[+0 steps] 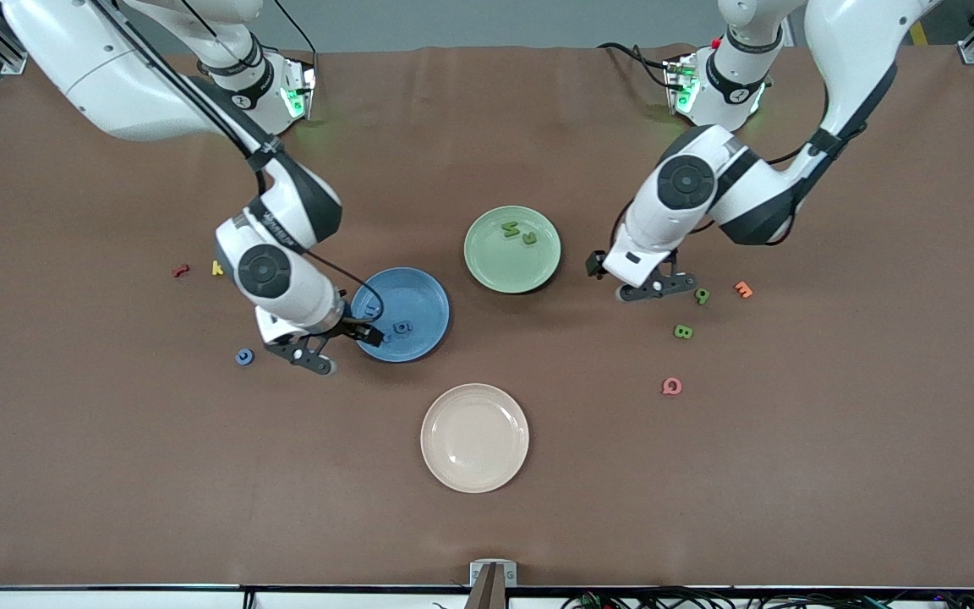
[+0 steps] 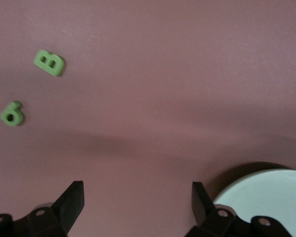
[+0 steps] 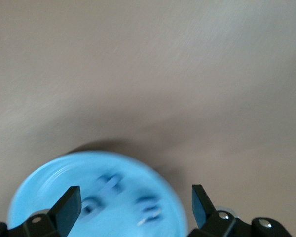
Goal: Sort letters by color into matching plates
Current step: 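Drop the blue X on the blue plate with the right gripper, then grasp the blue G with the right gripper while the left gripper grasps green 6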
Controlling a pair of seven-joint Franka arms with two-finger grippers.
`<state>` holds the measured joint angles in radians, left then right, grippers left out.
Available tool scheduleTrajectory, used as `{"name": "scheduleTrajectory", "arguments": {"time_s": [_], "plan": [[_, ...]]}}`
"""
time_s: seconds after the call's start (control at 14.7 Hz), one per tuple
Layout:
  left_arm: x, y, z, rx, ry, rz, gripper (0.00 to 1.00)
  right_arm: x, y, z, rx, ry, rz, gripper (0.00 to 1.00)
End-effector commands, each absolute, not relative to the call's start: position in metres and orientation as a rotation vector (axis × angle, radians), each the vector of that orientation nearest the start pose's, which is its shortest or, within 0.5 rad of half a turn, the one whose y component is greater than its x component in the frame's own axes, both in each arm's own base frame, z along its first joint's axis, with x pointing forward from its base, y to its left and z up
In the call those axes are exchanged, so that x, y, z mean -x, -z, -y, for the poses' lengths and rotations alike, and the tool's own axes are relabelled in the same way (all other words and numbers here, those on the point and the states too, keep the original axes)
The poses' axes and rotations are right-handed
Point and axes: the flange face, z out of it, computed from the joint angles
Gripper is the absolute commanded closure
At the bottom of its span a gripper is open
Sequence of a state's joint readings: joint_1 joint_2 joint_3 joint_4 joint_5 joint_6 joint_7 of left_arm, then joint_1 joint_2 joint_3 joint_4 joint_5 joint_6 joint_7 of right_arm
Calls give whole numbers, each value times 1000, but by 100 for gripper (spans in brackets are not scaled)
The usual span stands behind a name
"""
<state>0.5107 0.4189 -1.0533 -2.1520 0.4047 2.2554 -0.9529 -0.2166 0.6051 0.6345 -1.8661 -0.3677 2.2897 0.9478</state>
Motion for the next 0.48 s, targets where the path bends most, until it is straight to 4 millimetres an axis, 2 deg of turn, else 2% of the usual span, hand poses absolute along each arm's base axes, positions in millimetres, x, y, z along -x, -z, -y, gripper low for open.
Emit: {"name": "scheduleTrajectory", "arguments": {"time_s": [0.0,0.14,0.2,0.41], "plan": [[-481,-295,243,3091,-86,163,4,-616,-239,-139,3084,-101,-367,23],[-484,-283,208,3075,-63,128,4,-626,-235,-92,3098,-95,-276,43],[-483,-280,196,3082,-33,75,4,-631,-234,-72,3112,-87,-239,47],[-484,-268,154,3106,13,-19,4,-643,-228,-36,3129,-65,-167,47]]}}
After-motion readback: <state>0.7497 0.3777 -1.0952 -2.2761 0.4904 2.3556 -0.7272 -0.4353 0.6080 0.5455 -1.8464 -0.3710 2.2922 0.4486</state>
